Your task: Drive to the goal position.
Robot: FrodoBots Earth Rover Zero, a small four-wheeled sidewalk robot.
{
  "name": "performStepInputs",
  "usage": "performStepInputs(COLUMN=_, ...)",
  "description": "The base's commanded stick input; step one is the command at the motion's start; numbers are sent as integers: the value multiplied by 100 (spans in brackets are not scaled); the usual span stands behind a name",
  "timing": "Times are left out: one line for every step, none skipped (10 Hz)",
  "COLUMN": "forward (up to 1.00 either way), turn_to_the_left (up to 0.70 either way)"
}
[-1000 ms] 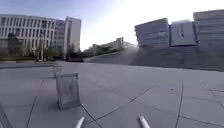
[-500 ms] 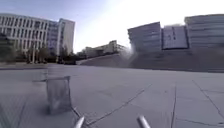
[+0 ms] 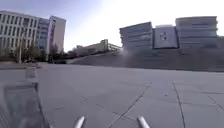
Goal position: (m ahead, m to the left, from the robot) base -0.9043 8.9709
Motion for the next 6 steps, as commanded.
performStepInputs(forward=100, turn_to_the_left=-27)
performStepInputs(forward=100, turn_to_the_left=-27)
performStepInputs(forward=100, turn_to_the_left=-27)
performStepInputs(forward=28, turn_to_the_left=-40)
performStepInputs(forward=0, turn_to_the_left=-45)
performStepInputs(forward=0, turn_to_the_left=-43)
